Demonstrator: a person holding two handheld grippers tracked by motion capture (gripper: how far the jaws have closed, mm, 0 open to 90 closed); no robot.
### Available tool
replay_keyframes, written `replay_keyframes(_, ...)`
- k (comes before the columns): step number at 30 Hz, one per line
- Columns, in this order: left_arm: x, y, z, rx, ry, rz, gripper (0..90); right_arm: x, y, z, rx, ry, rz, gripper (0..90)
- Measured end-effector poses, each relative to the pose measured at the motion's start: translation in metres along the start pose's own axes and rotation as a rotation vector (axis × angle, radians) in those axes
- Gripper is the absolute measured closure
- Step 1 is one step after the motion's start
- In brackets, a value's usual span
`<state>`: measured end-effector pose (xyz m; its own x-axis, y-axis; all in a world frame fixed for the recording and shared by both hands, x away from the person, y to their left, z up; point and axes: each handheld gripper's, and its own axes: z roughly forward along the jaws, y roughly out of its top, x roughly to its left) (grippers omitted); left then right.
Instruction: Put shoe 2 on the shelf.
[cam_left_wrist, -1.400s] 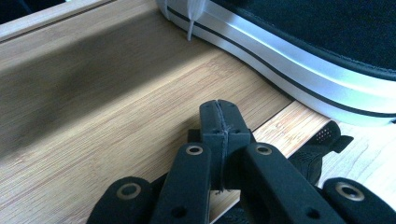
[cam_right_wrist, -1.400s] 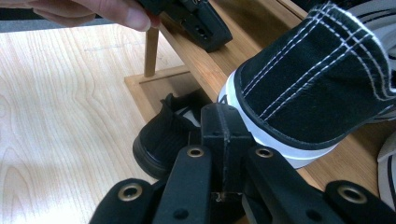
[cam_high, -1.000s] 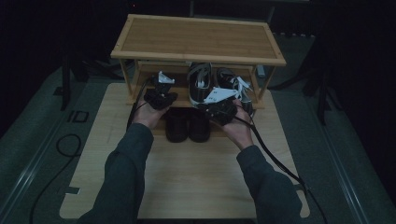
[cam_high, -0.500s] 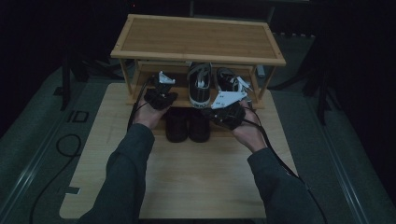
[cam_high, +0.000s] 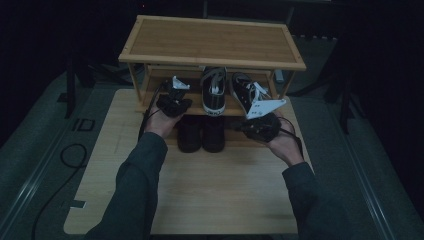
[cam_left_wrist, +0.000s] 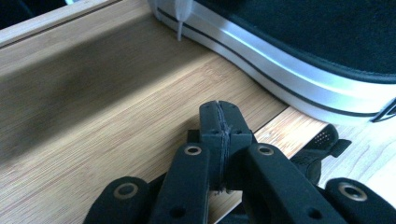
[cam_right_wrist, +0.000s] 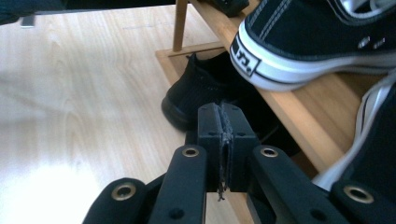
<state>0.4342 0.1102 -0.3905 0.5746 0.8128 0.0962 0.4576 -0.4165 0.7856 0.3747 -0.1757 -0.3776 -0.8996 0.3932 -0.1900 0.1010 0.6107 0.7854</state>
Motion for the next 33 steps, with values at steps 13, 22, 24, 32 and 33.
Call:
replay_keyframes(13,-0.002,0.005,0.004,0.006,-0.044,-0.008,90.0,-0.015,-0.033,-0.029,-0.026,0.021,0.047,87.8)
replay_keyframes(22,-0.005,0.005,0.004,0.008,-0.027,0.01,90.0,-0.018,-0.045,-0.05,-0.024,0.007,0.046,87.6)
replay_keyframes(24,-0.006,0.005,0.004,0.01,-0.018,0.021,90.0,-0.019,-0.049,-0.052,-0.016,0.001,0.048,87.7)
replay_keyframes(32,-0.009,0.005,0.005,0.007,-0.005,0.032,90.0,-0.02,-0.053,-0.054,-0.017,-0.003,0.052,88.2)
replay_keyframes(33,-0.009,0.006,0.006,0.004,-0.003,0.03,90.0,-0.02,-0.053,-0.054,-0.016,-0.003,0.054,88.2)
